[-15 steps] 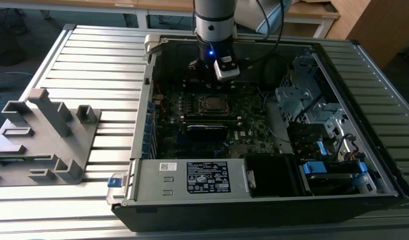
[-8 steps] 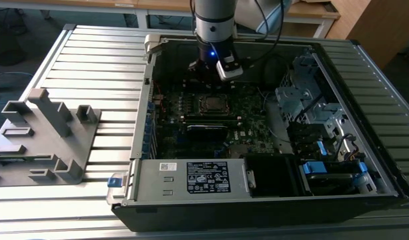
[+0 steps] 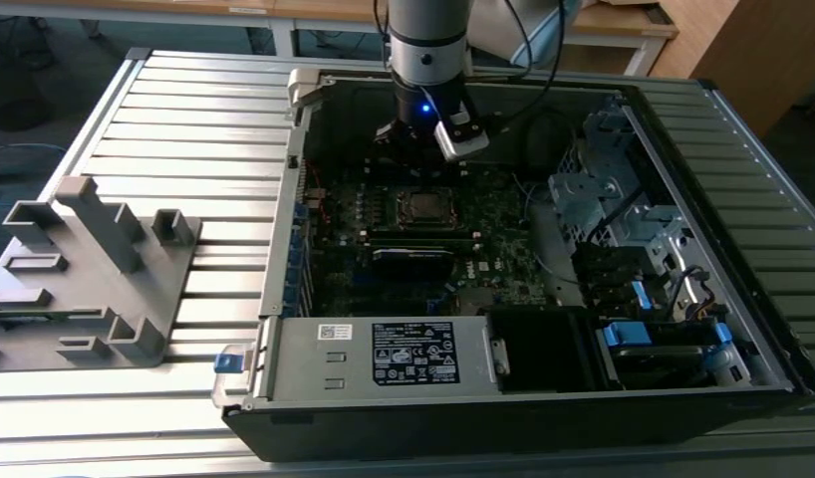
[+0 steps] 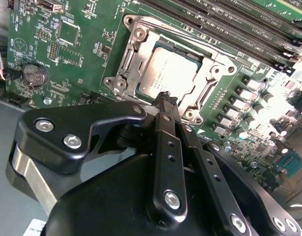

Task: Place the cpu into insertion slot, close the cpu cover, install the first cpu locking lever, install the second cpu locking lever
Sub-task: 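Install the first cpu locking lever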

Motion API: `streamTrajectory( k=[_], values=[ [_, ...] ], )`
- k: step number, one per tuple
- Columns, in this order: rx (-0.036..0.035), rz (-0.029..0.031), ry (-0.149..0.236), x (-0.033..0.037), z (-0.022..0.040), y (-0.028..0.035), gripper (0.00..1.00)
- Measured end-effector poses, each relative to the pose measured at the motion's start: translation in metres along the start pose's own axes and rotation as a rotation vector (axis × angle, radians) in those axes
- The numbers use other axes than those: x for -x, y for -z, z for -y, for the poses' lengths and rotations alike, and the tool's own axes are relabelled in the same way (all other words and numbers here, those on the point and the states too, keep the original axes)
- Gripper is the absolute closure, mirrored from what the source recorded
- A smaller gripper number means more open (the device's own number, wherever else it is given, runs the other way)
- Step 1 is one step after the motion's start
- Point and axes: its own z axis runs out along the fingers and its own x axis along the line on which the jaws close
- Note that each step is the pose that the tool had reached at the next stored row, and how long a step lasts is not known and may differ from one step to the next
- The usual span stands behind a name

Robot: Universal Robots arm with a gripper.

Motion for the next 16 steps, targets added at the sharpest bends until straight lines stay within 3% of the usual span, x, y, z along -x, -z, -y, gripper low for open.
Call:
streamTrajectory(
  k=[6, 11, 12, 13, 15, 16],
  values=[
    [0.0089, -0.0009, -0.001, 0.0008, 0.0067, 0.0000, 0.89],
    [0.0091, -0.0012, -0.001, 0.0010, 0.0083, 0.0001, 0.89],
    [0.0087, -0.0054, -0.001, 0.0011, 0.0084, 0.0000, 0.89],
    [0.0074, -0.0176, -0.001, 0.0015, 0.0083, -0.0002, 0.89],
    [0.0032, -0.0527, -0.001, 0.0025, 0.0082, -0.0005, 0.89],
    [0.0014, -0.0660, -0.002, 0.0028, 0.0082, -0.0006, 0.89]
  ],
)
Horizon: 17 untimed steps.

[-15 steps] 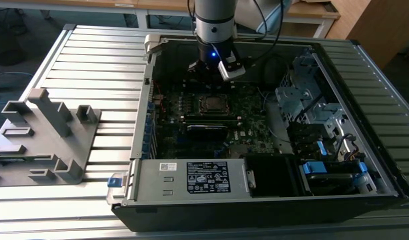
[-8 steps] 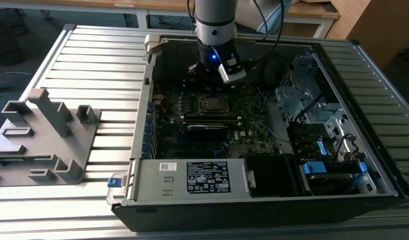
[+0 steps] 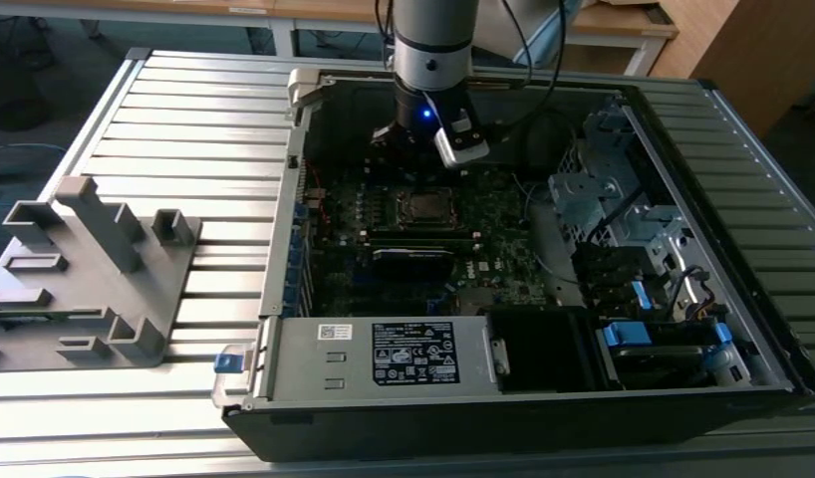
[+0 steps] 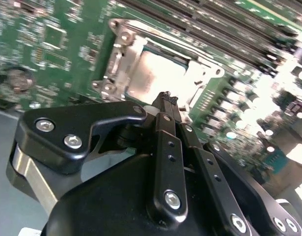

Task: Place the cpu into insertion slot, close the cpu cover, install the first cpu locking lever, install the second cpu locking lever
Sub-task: 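Install the first cpu locking lever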

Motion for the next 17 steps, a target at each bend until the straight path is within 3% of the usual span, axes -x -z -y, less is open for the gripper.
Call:
streamTrajectory(
  k=[4, 15, 17],
  values=[
    [-0.0002, -0.0017, 0.000, 0.0003, -0.0001, 0.0000, 0.89],
    [-0.0004, -0.0049, 0.000, 0.0143, -0.0016, -0.0004, 0.89],
    [0.0038, -0.0055, 0.000, 0.0145, -0.0005, -0.0002, 0.89]
  ],
)
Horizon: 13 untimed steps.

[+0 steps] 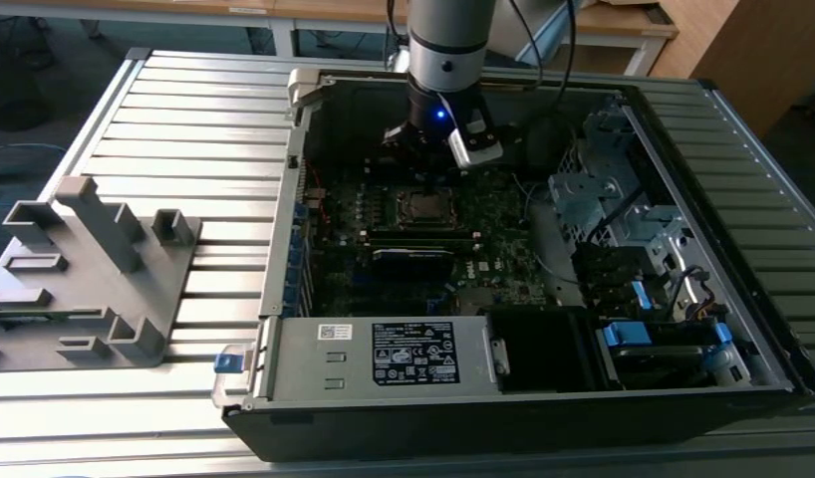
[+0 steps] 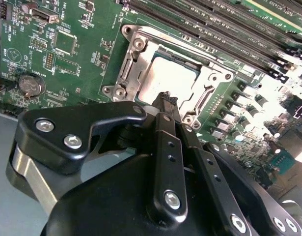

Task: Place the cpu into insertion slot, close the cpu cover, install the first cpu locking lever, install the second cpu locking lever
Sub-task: 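Install the first cpu locking lever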

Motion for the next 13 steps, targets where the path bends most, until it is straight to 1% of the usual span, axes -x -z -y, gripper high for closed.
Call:
streamTrajectory(
  k=[2, 10, 13],
  values=[
    [0.0026, -0.0003, 0.000, 0.0003, 0.0023, 0.0001, 0.89],
    [0.0027, -0.0004, 0.000, 0.0013, 0.0109, 0.0003, 0.89],
    [0.0026, -0.0004, 0.000, 0.0014, 0.0116, 0.0014, 0.89]
  ],
)
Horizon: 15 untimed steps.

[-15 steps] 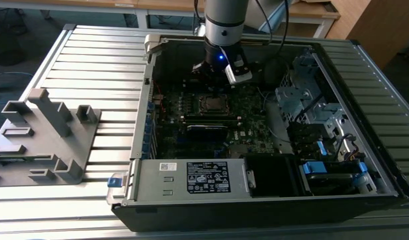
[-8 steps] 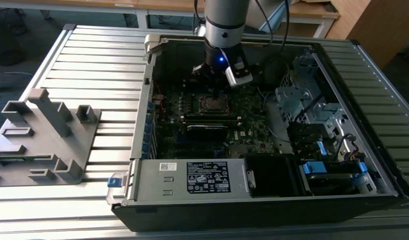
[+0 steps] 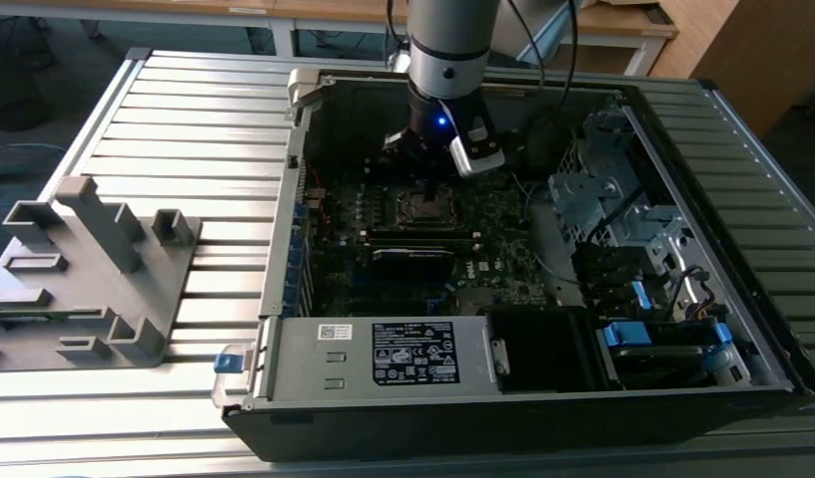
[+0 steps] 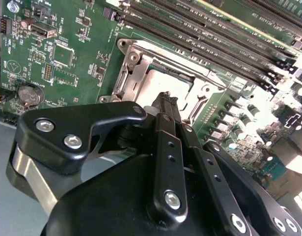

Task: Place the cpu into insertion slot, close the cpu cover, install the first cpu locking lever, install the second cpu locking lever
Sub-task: 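Install the first cpu locking lever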

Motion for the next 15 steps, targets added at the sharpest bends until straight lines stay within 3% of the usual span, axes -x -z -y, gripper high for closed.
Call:
streamTrajectory(
  k=[7, 15],
  values=[
    [0.0001, 0.0001, 0.000, 0.0004, -0.0003, 0.0134, 0.89],
    [0.0007, 0.0001, 0.000, 0.0010, 0.0045, 0.0146, 0.89]
  ],
)
